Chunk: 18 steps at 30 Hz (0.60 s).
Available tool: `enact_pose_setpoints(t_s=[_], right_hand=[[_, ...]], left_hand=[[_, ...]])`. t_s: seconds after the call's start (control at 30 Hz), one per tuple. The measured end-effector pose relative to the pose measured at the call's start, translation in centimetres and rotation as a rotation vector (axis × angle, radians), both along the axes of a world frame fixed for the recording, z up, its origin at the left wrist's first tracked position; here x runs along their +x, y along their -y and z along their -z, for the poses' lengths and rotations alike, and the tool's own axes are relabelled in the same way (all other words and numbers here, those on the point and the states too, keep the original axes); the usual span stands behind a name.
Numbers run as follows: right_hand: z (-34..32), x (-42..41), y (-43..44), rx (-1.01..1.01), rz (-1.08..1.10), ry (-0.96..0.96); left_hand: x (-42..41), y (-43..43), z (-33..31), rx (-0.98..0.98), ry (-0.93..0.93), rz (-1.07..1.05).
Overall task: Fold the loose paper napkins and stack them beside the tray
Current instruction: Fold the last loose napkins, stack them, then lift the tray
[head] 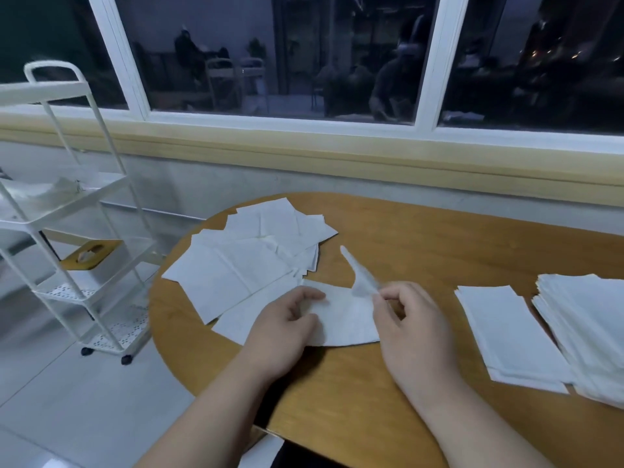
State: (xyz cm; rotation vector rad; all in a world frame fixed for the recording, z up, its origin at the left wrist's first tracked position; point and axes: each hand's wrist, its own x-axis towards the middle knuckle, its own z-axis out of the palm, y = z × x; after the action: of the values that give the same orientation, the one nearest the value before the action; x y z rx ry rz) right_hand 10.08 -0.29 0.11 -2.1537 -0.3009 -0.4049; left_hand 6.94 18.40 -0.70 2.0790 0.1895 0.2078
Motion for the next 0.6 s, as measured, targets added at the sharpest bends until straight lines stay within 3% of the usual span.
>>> enact_pose_setpoints(t_s=[0.13, 0.33, 0.6], right_hand=[[1.5, -0.5, -0.9, -0.153, -0.114, 0.126], [2.4, -0.3, -1.0, -0.271, -0.167, 0.117], [2.9, -0.1, -1.7, -0.396, -0.223, 0.223]], left_hand=[[0.0, 0.0, 0.1, -0.011, 0.051, 0.025], [0.0, -0.3, 0.3, -0.082, 0.127, 0.088], [0.0, -0.7, 0.5, 0.049, 0.159, 0.19]])
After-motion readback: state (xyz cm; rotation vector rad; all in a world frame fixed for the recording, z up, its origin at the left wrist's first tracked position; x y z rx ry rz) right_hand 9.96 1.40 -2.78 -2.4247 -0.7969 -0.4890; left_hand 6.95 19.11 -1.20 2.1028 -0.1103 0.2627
